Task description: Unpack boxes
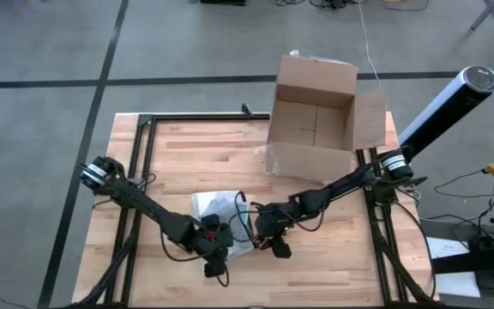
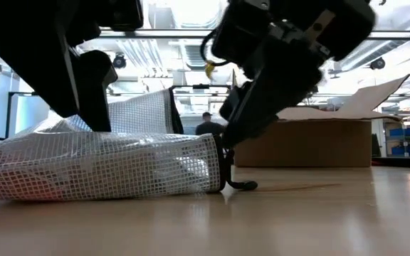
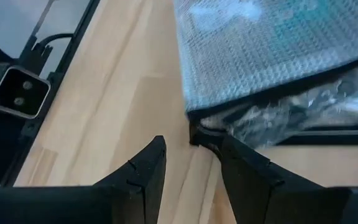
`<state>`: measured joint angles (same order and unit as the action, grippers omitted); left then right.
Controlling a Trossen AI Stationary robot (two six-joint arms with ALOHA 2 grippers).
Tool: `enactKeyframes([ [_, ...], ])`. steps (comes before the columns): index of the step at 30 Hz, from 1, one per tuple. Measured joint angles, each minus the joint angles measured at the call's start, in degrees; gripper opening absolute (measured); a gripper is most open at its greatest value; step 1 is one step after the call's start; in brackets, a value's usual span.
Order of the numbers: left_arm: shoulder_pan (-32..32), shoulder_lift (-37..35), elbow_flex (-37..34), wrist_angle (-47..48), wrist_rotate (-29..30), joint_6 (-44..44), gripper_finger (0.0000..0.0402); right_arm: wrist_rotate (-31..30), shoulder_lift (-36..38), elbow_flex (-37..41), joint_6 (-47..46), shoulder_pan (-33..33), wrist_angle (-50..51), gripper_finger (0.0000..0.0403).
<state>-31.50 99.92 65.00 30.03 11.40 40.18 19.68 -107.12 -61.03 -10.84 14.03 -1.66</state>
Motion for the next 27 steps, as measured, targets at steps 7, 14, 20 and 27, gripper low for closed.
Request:
enactKeyframes([
  [7, 0.01, -0.22, 0.17, -0.03, 0.04, 1.08, 0.0352, 1.88, -1.30, -1.54, 0.97, 1.57, 1.01, 0.0116],
  [14, 0.00, -0.28, 0.19, -0.62, 0.20, 1.30, 0.0352, 1.33, -2.40, -1.30, 0.20, 2.38, 1.67, 0.0120],
  [20, 0.01, -0.29, 0.21, -1.44, 0.22, 1.61, 0.0352, 0.14, -2.90, -1.26, -0.05, 2.31, 1.17, 0.0130],
  [27, 0.01, -0.39, 0.21, -3.17, 0.92, 2.84, 0.0352, -1.37, -2.90, -1.26, -1.19, 2.31, 0.12, 0.0140],
])
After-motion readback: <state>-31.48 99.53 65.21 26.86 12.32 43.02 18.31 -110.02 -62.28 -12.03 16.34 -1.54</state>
